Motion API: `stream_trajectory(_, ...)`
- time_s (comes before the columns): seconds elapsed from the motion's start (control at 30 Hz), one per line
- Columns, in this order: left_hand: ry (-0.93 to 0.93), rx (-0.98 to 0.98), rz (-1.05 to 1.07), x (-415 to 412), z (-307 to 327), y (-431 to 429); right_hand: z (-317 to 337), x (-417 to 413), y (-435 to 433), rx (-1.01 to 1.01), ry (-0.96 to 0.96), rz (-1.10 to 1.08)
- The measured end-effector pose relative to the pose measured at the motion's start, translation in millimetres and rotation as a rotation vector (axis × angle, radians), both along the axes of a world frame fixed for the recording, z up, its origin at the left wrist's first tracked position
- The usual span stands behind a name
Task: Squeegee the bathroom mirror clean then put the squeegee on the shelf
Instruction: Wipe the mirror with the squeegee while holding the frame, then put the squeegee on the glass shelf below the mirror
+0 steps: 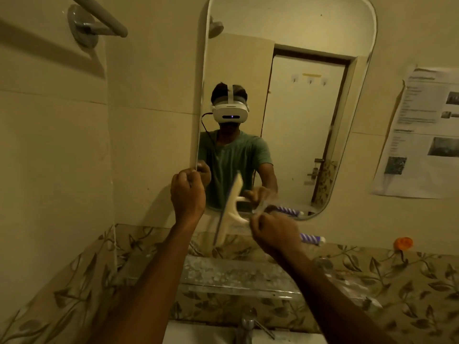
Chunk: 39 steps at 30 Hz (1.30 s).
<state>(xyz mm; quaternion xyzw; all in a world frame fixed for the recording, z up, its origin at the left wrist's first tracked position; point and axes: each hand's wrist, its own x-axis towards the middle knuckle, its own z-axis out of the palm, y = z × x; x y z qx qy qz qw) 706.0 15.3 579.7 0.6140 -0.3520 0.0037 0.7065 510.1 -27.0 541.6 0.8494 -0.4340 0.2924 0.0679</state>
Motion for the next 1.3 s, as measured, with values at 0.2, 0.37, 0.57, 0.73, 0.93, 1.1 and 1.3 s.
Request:
stream_trajectory(0.2,0.086,-0.029,0.072,-14.8,5.8,-1.3,6.3,0.1,-18.3,0.027,0.059,-0.015)
stream_trajectory(0.37,0.096,-0.010,0.102,-19.3,7.9,-1.3,3.9,-60.9,-36.3,0.103,0.099,-0.126)
stream_trajectory(0.57,0.092,0.016,0.121,-20.6,8.6,-2.6,-9.0,-118.5,-50.2,0.151,0.089,-0.276)
stream_trajectory(0.73,0.069,0.019,0.143,-24.4,6.9,-2.3,-22.4,-163.2,-51.1,0.120,0.103,-0.367)
stream_trajectory(0.93,-0.013,-0.015,0.150,-35.6,-4.7,1.5,-37.8,-183.7,-49.4,-0.030,0.253,-0.455)
stream_trajectory(1.1,-0.128,-0.012,0.160,-72.6,-32.9,8.5,-61.7,-206.3,-35.5,-0.007,0.115,-0.518)
stream_trajectory(1.3,-0.357,0.104,-0.053,-158.1,-67.6,19.1,-77.5,-238.1,8.2,0.040,-0.384,-0.442)
